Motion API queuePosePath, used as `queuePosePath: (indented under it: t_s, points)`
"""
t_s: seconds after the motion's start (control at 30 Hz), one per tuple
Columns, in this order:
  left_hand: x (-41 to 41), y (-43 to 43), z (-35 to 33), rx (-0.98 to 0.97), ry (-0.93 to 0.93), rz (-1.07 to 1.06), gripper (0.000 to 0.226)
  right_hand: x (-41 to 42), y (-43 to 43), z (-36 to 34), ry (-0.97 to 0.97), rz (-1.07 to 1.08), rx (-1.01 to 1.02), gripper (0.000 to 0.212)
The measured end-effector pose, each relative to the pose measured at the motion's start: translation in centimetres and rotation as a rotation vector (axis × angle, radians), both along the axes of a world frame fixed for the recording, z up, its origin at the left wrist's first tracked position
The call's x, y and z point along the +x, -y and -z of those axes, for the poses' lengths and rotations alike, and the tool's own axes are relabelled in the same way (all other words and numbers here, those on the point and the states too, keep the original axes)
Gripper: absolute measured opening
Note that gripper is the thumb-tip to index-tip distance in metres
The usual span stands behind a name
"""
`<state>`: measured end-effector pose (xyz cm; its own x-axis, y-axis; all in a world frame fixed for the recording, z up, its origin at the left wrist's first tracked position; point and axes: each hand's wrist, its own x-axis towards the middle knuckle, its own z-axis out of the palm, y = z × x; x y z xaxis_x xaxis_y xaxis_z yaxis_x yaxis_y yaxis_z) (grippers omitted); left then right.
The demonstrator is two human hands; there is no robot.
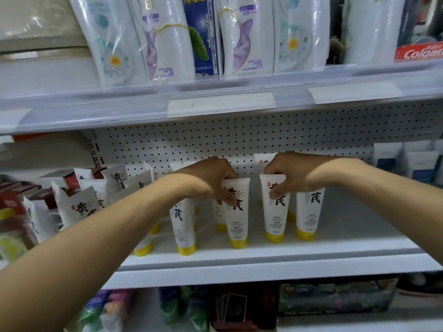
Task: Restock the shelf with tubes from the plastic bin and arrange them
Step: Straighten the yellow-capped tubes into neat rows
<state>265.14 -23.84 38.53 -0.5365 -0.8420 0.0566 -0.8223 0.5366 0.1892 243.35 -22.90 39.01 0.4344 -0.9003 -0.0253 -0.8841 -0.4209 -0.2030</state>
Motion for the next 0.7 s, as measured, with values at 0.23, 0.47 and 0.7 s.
queuePosePath:
  t_s: [0.23,0.47,0.7]
  points:
    - [-1.0,0.8,0.2,0.015,-0.04,-0.035,0.014,-0.2,0.3,0.2,0.028,-0.044,-0.004,0.014]
    - [-1.6,1.0,0.3,0.017,-0.045,-0.043,0.014,-0.3,0.3,0.1,0.018,-0.071,-0.013,0.014]
    - [-1.9,0.8,0.0,0.033,-0.047,-0.043,0.012,-0.4,0.6,0.1,-0.001,-0.071,-0.009,0.017]
